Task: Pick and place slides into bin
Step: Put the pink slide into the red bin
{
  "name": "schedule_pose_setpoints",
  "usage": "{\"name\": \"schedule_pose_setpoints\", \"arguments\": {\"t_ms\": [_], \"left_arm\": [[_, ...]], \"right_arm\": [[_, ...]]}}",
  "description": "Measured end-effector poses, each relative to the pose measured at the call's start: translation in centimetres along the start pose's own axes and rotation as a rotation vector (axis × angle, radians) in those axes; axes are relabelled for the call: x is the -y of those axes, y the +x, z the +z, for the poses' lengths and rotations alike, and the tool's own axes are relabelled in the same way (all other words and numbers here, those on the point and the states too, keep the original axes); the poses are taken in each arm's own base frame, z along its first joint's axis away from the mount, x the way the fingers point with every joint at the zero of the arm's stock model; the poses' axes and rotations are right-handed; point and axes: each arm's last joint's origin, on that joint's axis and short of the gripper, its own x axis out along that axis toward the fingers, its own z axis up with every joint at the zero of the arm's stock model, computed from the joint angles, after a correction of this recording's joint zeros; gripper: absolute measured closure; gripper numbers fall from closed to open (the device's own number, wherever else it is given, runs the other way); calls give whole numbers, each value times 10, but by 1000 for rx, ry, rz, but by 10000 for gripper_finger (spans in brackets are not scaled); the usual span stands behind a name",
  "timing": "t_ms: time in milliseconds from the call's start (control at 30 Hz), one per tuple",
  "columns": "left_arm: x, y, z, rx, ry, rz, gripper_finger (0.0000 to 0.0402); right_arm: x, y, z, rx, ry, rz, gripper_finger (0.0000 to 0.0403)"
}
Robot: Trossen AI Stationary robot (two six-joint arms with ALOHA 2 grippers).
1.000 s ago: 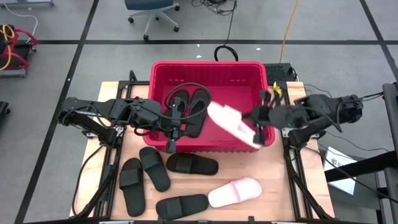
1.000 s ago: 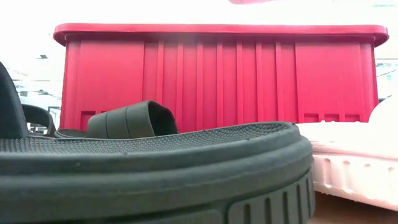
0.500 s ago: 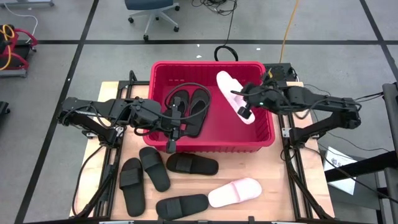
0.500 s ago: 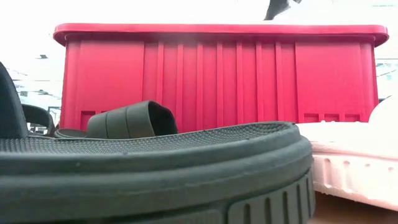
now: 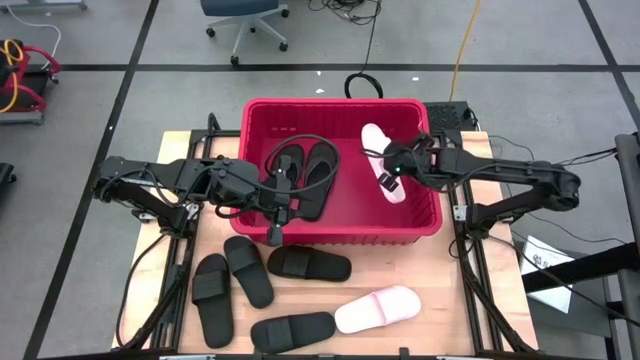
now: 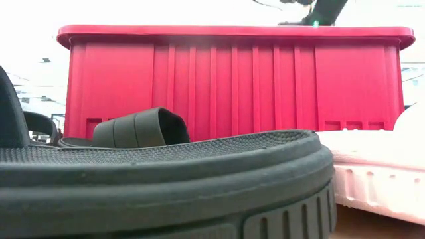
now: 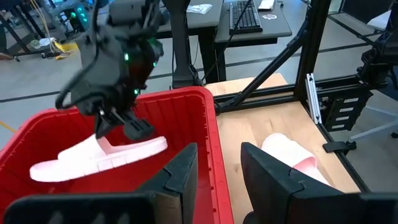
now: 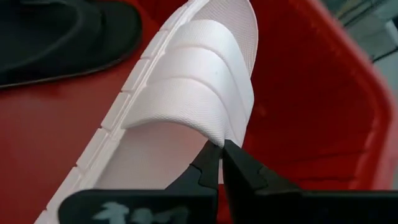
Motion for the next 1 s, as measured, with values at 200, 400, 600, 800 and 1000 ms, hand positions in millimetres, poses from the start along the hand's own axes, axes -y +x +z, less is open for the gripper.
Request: {"name": "schedule_pose_setpoints", "arguments": {"t_ms": [200, 400, 600, 800, 1000], "left_arm": [[0, 0, 0, 0, 3, 0, 279], [0, 0, 0, 0, 3, 0, 279], [0, 0, 0, -1, 24, 0, 279], [0, 0, 0, -1, 44, 0, 279], [0, 0, 0, -1, 45, 0, 279]], "right_arm": [[-5, 24, -26, -69, 2, -32, 403], [-10, 41, -47, -96, -2, -48, 403], [-11, 45, -54, -91, -13, -85, 403], [-11, 46, -53, -82, -4, -86, 403], [-13, 46, -53, -80, -32, -44, 403]]}}
